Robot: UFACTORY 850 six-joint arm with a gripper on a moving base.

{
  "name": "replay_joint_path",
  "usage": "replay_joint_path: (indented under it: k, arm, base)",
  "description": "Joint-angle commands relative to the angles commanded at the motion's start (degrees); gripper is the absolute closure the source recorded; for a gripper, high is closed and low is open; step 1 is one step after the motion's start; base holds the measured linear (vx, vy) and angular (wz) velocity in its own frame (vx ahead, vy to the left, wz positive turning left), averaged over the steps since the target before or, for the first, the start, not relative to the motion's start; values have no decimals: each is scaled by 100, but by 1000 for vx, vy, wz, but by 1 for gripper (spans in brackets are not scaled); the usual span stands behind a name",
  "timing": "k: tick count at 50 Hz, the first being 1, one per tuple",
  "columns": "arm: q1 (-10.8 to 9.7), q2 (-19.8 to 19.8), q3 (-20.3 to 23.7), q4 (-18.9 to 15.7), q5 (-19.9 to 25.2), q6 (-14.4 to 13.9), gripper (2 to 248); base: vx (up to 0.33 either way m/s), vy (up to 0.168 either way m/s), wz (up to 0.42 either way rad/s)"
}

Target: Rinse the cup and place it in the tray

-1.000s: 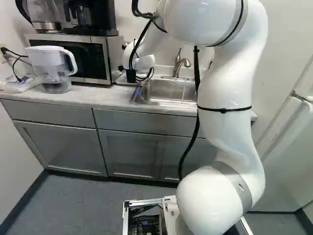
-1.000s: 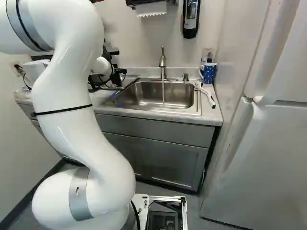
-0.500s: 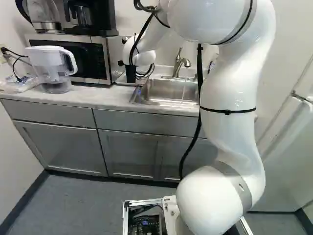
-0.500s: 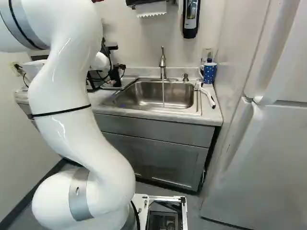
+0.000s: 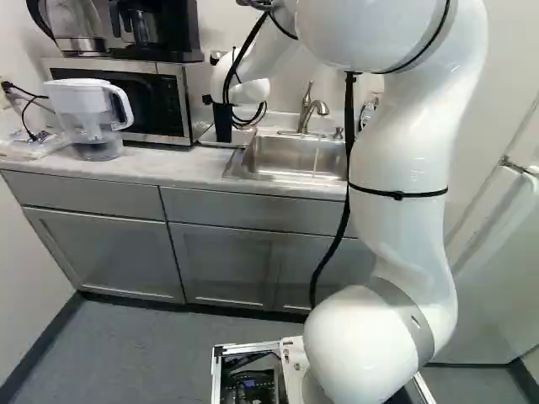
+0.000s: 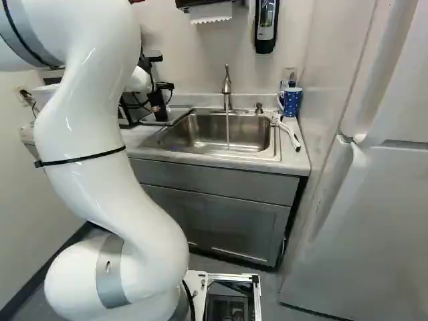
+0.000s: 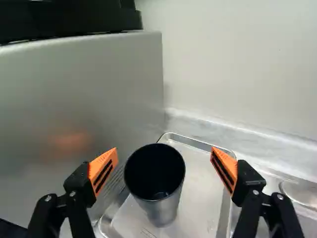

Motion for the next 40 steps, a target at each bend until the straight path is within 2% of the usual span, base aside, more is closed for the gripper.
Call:
replay_joint_path:
  k: [27,40]
  arm:
    - [-5,172,-128,0,0,0,3]
    - [-111,486,75,0,0,0,3]
  base:
    - [0,0,0]
    - [0,0,0]
